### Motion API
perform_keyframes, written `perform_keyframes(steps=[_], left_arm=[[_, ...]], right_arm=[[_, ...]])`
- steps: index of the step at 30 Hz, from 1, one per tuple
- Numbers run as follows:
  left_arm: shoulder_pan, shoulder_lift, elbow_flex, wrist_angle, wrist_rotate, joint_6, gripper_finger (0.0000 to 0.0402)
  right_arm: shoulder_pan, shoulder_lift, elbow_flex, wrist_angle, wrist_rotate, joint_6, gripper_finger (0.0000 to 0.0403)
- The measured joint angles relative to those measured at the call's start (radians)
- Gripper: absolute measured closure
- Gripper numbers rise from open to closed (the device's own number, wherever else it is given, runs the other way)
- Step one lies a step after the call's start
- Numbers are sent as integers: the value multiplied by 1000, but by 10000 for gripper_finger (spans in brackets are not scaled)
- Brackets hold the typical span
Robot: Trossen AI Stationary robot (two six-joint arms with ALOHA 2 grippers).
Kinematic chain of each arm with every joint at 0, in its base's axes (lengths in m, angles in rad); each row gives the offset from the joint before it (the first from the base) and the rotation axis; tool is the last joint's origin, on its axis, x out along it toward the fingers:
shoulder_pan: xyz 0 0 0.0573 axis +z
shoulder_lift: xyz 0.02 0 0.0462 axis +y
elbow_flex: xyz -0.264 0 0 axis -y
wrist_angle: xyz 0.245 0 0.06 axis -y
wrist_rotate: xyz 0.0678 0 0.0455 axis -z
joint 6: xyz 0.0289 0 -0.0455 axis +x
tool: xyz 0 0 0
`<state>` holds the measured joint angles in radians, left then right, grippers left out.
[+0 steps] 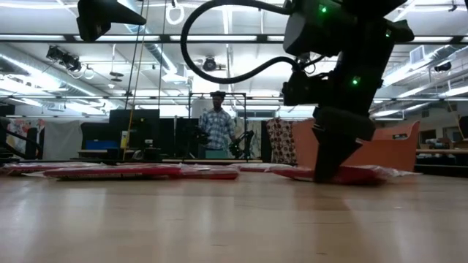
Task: Sort popcorn bags into baskets
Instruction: Put the red popcorn bag into the orange bin
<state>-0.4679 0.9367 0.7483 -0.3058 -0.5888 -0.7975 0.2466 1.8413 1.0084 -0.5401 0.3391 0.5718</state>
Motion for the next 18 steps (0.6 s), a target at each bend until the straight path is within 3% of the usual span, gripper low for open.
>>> perform_keyframes(steps=[7,11,18], left_arm=[[0,0,0,0,0,-2,230],[0,0,0,0,0,-2,230],[0,0,0,-2,-1,-2,230]], right_arm=[[-1,1,19,-33,-22,-31,384],[0,5,83,-139,-44,-118,383],[1,-36,194,-402,35,-228,385]])
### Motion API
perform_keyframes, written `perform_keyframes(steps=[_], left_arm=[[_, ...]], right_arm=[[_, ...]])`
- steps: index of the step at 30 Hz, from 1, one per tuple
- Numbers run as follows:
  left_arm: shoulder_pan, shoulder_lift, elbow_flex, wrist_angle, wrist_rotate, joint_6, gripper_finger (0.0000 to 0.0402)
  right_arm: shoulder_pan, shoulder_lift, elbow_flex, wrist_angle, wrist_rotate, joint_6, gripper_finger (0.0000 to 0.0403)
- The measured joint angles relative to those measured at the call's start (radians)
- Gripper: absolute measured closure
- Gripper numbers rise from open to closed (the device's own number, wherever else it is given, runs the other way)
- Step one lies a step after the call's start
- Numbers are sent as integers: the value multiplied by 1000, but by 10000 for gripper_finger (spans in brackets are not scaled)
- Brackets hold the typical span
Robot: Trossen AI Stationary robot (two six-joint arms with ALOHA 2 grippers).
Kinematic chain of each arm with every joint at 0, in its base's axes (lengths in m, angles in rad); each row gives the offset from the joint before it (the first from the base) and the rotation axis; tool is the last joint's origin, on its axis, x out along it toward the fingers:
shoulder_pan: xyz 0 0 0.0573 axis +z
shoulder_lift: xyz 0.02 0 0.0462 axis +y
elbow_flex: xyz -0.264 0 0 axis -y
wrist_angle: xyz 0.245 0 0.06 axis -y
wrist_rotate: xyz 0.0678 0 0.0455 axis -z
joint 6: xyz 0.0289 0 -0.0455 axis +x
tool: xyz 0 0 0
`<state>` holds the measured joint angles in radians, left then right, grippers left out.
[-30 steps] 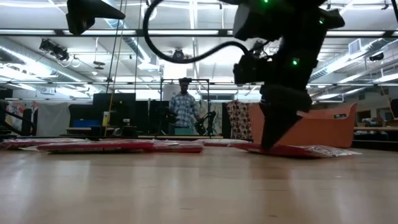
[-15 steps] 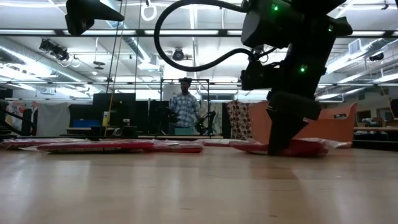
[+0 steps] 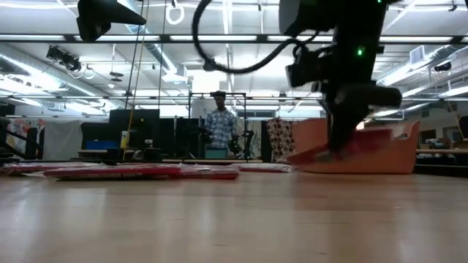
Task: Sort popcorn bags into baskets
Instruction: Put the red popcorn bag into the orange bin
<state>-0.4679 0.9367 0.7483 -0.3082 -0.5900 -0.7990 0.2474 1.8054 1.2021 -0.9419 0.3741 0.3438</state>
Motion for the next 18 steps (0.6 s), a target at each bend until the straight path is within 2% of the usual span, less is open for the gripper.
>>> perform_keyframes(steps=[4,9,14,16,18], left_arm=[[0,0,0,-5,0,0,230],[0,0,0,-6,0,1,230],[0,0,0,-6,-22,1,230],[0,0,0,-6,-37,1,230],[0,0,0,-6,-47,1,230]], right_arm=[[1,-94,11,-109,85,-32,391],[-1,-262,11,-232,217,-60,377],[-10,-428,8,-233,329,-237,379],[-38,-486,-13,-219,382,-321,381],[-86,-538,-48,-201,385,-405,379]])
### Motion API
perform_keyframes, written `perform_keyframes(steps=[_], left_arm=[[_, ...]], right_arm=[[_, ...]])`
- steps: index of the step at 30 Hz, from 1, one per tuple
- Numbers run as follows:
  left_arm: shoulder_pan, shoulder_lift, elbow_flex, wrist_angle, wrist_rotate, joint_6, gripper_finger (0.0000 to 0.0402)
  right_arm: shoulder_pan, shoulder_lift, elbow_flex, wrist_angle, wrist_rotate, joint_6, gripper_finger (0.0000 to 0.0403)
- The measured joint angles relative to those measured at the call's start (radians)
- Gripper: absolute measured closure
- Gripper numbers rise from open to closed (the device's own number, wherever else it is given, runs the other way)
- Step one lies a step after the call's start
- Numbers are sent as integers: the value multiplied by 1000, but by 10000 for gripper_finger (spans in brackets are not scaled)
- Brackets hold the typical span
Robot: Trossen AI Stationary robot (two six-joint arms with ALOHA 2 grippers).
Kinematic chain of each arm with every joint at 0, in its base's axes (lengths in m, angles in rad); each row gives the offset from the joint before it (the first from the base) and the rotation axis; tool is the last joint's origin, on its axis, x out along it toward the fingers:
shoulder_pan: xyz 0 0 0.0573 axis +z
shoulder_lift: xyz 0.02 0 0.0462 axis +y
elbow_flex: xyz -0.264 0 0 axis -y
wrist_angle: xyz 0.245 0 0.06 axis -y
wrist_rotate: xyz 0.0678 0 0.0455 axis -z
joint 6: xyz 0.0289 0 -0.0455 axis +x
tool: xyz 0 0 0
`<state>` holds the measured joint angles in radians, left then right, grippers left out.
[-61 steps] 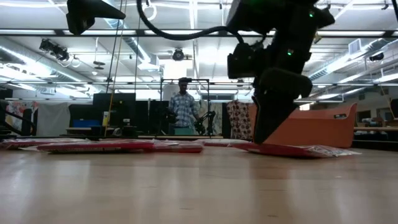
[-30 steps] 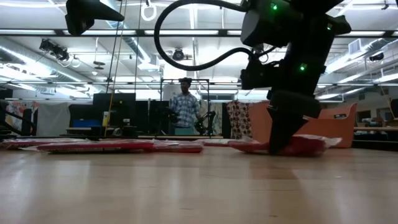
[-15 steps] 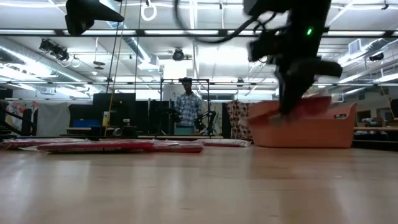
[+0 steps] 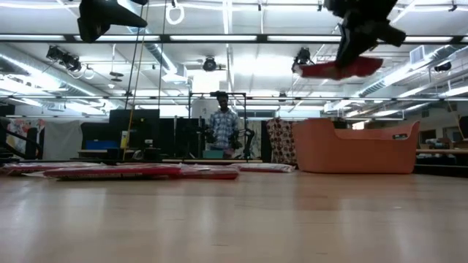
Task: Sort popcorn bags into baskets
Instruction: Put the red popcorn bag into the orange bin
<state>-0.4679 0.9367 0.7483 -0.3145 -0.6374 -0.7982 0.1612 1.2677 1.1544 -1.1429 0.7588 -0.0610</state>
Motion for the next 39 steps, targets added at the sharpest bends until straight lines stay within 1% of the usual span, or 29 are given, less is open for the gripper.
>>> perform_keyframes(steps=[2,5,6,10,14,16,22,27,30,36,39], left_arm=[[0,0,0,0,-14,0,230],[0,0,0,0,-28,-1,230],[0,0,0,0,-34,-1,230],[0,0,0,0,-60,-1,230],[0,0,0,2,-80,-2,230],[0,0,0,2,-81,-11,230],[0,0,0,2,-80,-55,230],[0,0,0,2,-84,-75,230],[0,0,0,2,-86,-81,230],[0,21,0,-27,-133,-79,230],[13,63,0,-39,-98,-55,230]], right_arm=[[-63,-49,-45,31,-52,-69,371],[-160,-108,-116,72,-166,-179,357],[-188,-121,-138,91,-183,-214,354],[-299,-155,-229,191,-193,-370,351],[-408,-151,-300,310,-232,-530,353],[-461,-140,-332,370,-258,-582,355],[-568,-85,-353,412,-263,-599,355],[-591,-78,-353,441,-263,-593,355],[-557,-83,-334,444,-277,-565,355],[-477,-83,-220,465,-283,-462,355],[-441,-83,-163,510,-316,-395,355]])
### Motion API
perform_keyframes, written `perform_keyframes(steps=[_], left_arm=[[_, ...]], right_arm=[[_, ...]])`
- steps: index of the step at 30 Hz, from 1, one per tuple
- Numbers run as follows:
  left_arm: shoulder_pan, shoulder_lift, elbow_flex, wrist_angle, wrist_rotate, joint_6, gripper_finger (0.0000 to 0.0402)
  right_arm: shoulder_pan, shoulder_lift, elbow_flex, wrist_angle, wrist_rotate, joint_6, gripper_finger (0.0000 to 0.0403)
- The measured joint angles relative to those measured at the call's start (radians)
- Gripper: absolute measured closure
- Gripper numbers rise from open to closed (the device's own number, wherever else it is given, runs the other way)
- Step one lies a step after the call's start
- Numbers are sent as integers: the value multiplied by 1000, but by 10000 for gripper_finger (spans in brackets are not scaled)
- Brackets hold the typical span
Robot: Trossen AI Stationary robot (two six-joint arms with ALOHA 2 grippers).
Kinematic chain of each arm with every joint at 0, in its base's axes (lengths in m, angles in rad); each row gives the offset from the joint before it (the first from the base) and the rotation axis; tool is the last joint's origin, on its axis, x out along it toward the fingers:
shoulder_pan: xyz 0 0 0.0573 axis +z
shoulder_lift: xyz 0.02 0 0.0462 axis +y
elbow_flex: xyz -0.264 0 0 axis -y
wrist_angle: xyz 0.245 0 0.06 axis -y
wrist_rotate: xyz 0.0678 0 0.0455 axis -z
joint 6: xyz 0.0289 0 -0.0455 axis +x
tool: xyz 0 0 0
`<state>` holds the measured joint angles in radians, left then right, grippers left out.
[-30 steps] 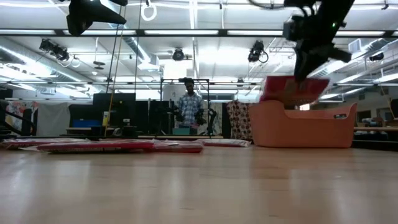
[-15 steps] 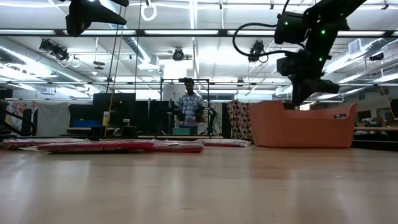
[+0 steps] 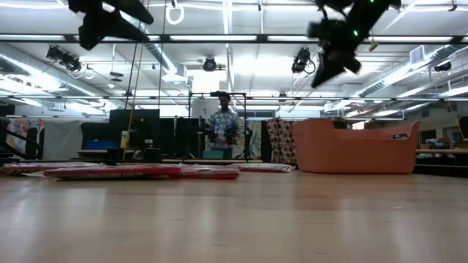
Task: Sort popcorn bags into baskets
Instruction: Put the red popcorn bag into the orange bin
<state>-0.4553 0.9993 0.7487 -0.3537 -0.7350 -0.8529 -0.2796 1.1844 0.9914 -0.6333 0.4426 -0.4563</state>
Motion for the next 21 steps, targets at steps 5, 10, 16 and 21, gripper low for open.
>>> perform_keyframes(steps=[5,10,16,21], left_arm=[[35,131,1,-50,187,18,230],[36,291,0,-81,251,106,226],[48,431,0,-79,251,182,192],[47,498,0,-79,262,251,165]], right_arm=[[61,0,44,98,-115,101,355],[171,7,57,167,-106,124,355],[313,58,57,192,-70,230,355],[399,112,57,192,-34,274,355]])
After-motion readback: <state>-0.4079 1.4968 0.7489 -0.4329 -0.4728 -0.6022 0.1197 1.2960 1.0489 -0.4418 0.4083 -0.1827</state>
